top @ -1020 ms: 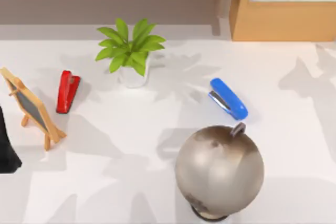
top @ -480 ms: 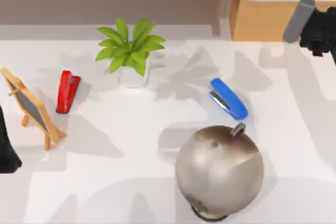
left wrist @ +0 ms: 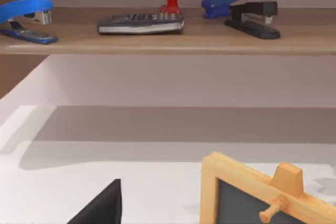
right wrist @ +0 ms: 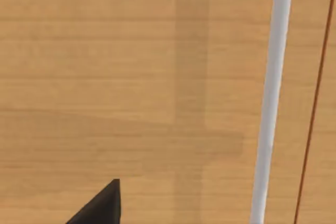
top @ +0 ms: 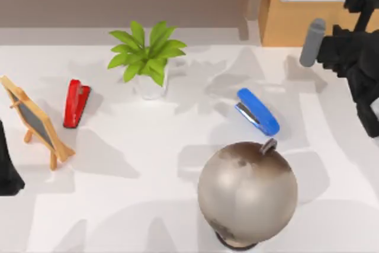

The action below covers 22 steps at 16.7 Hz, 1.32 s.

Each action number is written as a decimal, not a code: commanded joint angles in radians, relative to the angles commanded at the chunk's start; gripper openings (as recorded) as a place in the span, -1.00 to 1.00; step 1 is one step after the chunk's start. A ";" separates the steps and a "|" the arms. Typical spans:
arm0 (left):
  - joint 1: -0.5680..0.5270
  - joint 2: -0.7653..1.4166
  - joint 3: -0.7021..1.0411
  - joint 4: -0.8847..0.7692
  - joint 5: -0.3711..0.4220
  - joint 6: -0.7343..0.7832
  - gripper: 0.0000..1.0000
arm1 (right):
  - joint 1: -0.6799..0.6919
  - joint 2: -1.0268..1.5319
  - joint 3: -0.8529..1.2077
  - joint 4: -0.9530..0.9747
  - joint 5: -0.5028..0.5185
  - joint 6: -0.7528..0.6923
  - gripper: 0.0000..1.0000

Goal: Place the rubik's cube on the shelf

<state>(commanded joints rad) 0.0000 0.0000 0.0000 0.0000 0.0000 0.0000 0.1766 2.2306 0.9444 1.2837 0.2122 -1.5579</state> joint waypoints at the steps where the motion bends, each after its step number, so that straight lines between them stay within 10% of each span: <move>1: 0.000 0.000 0.000 0.000 0.000 0.000 1.00 | 0.000 0.000 0.000 0.000 0.000 0.000 1.00; 15: 0.000 0.000 0.000 0.000 0.000 0.000 1.00 | -0.013 0.052 0.117 -0.065 -0.012 -0.001 1.00; 22: 0.000 0.000 0.000 0.000 0.000 0.000 1.00 | -0.013 0.052 0.117 -0.065 -0.012 -0.001 -0.06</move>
<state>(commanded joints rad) 0.0000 0.0000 0.0000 0.0000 0.0000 0.0000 0.1639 2.2826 1.0612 1.2192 0.2002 -1.5584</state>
